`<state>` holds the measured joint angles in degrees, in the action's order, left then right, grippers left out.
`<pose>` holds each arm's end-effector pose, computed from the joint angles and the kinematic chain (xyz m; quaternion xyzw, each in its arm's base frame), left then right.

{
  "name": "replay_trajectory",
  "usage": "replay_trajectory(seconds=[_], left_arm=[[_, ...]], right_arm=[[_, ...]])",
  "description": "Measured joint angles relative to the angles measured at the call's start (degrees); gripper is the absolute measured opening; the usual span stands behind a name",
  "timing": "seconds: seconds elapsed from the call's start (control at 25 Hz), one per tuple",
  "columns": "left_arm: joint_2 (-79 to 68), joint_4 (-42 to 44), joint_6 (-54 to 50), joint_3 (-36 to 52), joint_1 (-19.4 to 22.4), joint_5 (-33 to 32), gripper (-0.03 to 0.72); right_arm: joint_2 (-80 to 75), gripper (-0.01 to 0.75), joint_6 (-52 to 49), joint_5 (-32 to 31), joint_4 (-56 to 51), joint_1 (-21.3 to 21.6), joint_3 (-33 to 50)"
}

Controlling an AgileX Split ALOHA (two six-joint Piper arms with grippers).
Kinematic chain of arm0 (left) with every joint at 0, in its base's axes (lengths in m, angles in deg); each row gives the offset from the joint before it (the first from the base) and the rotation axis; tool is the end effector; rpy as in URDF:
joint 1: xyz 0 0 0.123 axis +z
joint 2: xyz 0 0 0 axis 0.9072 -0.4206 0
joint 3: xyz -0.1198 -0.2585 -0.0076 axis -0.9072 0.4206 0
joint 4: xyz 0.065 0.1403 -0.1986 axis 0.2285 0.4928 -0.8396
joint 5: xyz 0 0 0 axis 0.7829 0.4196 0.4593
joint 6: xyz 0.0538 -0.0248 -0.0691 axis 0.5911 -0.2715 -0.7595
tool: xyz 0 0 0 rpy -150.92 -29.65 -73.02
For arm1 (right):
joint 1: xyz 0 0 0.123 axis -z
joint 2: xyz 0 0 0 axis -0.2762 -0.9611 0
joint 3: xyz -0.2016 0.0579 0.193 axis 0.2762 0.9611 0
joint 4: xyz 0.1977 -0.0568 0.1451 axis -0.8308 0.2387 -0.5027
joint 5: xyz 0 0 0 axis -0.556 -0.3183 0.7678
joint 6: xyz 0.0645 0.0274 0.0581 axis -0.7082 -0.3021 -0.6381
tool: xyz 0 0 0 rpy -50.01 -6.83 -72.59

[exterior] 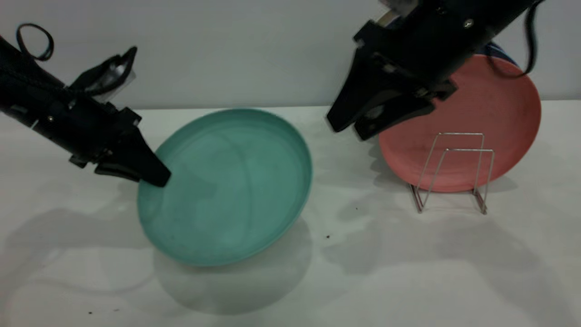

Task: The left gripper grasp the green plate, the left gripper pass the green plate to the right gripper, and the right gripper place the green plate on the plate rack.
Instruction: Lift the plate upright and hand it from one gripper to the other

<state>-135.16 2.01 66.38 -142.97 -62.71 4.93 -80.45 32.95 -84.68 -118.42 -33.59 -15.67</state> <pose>0.3927 -0.0370 0.0813 0.1420 0.9364 -0.2890 0.1396 0.3619 0.1763 0.1724 -0.2293 0.8974 0.3568 0.1218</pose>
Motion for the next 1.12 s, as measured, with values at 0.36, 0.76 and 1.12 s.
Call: replay_trajectory(seconds=[0.36, 0.76, 1.12], left_arm=[[0.0, 0.0, 1.6, 0.0, -3.1, -1.6, 0.023], [0.0, 0.9, 2.8, 0.0, -4.3, -1.9, 0.023], [0.0, 3.7, 1.9, 0.0, -4.2, -2.8, 0.022]], right_arm=[[-5.1, 0.459, 3.8, -2.4, -8.2, -0.2, -0.7], [-6.4, 0.459, 4.0, -3.4, -7.8, 0.0, -1.3], [-6.5, 0.459, 3.3, -8.1, -6.1, 3.7, -5.1]])
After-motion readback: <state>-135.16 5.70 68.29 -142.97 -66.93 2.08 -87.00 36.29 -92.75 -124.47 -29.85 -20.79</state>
